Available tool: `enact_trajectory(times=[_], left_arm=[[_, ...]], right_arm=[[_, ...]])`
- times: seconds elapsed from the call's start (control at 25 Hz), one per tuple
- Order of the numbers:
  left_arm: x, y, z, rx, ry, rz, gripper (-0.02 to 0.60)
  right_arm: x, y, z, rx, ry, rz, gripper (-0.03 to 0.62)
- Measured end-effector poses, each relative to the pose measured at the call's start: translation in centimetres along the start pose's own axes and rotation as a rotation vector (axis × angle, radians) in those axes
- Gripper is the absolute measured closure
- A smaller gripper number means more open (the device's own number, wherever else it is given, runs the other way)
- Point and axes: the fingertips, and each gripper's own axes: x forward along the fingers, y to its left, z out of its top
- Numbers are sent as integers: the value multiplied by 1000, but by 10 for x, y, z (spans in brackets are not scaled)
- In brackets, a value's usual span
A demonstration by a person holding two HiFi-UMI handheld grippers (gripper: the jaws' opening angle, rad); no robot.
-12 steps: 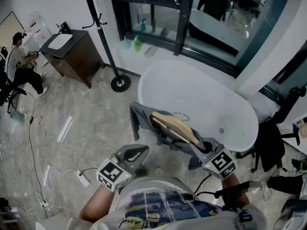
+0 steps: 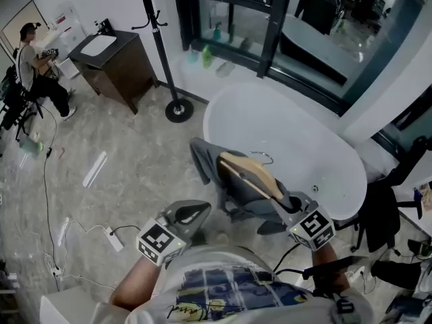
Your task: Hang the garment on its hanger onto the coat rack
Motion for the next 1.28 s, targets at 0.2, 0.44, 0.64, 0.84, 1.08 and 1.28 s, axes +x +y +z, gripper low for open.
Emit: enact_trajectory(times=[0.2,0.44,0.64,0.84,1.08,1.28], left_arm=[[-5,3,-4,-23,-7,38,578],[-15,42,-3,-40,-15,67,578],[-20,99,11,-32,-58,74,579],[-42,163,30,-21,-84,71,578],[-80,241,43,1,-93,100,578],[-112,297,48,0,-110,150,578]], right_arm=[[14,-4,7,13,-9,48,585],[51,-14,39,-30,-6,85,585],[94,-31,87,-84,-8,103,585],[141,-42,147,-113,-9,140,585],[200,-65,231,-175,-35,170,585],[249,-90,302,-182,-86,198,585]])
